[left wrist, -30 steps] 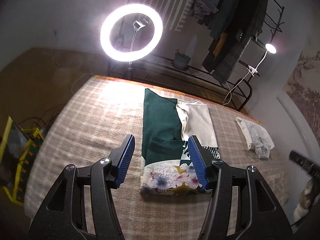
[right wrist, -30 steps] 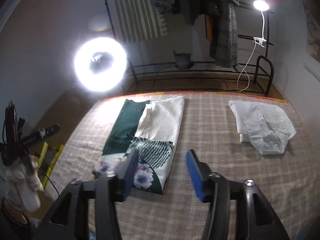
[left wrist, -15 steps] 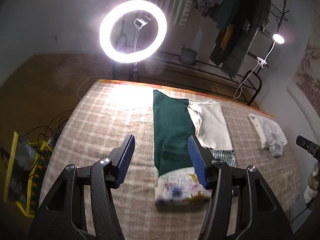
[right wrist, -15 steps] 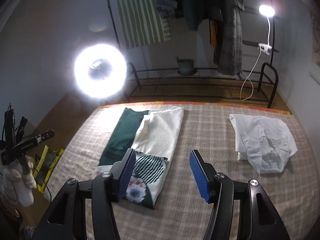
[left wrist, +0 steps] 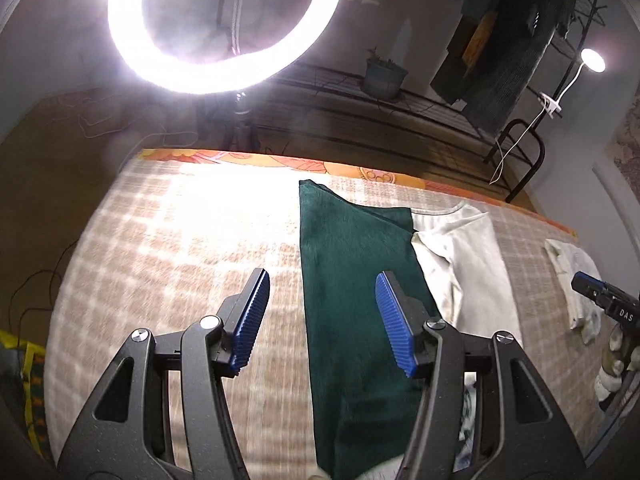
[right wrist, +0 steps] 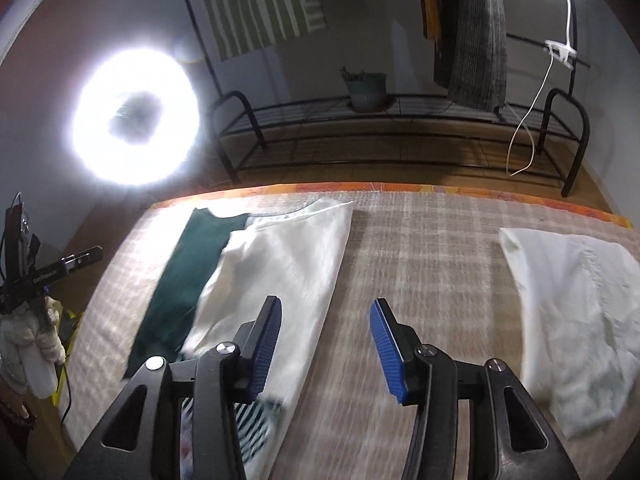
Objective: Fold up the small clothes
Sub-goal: 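Raise both open tools and move them toward the collar end of the shirt, then grasp the green collar end with the left tool while the right tool grips the white collar end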
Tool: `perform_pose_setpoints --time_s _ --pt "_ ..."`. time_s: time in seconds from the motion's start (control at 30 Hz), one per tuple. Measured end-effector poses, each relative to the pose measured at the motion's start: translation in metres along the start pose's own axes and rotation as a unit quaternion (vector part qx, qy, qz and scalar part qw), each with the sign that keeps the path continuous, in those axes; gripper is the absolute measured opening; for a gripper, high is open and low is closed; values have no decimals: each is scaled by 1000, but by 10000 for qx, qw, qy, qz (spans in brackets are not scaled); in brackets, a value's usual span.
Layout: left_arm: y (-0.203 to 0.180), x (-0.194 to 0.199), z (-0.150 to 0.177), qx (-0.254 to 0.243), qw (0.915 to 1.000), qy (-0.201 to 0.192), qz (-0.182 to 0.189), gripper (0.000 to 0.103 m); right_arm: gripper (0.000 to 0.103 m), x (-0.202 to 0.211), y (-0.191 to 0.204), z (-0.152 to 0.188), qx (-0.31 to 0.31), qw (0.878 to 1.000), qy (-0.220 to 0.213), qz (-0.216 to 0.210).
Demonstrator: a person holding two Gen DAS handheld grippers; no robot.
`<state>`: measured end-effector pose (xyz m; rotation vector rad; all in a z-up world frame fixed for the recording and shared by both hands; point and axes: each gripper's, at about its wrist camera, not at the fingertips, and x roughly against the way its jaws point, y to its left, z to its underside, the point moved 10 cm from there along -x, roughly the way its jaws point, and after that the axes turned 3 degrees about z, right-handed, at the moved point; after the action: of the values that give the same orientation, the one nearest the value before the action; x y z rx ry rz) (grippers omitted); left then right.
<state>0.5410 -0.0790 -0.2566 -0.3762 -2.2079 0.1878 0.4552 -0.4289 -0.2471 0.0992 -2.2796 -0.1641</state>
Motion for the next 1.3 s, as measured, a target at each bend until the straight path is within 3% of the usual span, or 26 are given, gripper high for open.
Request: perform_pose_setpoints --time_s 0.3,0.5,0.67,0.77,0.8,0.9,0.93,1.03,1.3 --pt "18 -94 -25 252 9992 292 52 57 48 -97 -15 -34 -400 9987 144 -287" --pt "20 -126 -32 577 9973 351 287 57 48 -136 -12 -49 -473 9972 232 -534" --pt "5 -143 -28 243 9985 447 224 57 40 -161 -13 -53 -585 9963 324 -548" --pt "2 -147 -25 61 9992 406 -9 56 34 -170 -12 -51 -740 9943 385 -666" --pt "-1 -149 -26 -7 9992 398 -53 47 32 -171 -11 -51 -746 9942 361 -683" --pt "-3 -150 -26 -132 9990 407 -107 11 12 -175 -8 -52 -741 9934 403 -777" --pt "-3 -150 -27 -130 9990 409 -77 4 6 -175 -7 -51 -739 9932 426 -789" --pt "-8 -147 -30 -197 9993 318 -22 1 1 -174 -1 -53 -641 9942 358 -791" --pt "-20 -112 -40 -266 9994 -3 206 0 0 -142 18 -65 -309 9958 -60 -863"
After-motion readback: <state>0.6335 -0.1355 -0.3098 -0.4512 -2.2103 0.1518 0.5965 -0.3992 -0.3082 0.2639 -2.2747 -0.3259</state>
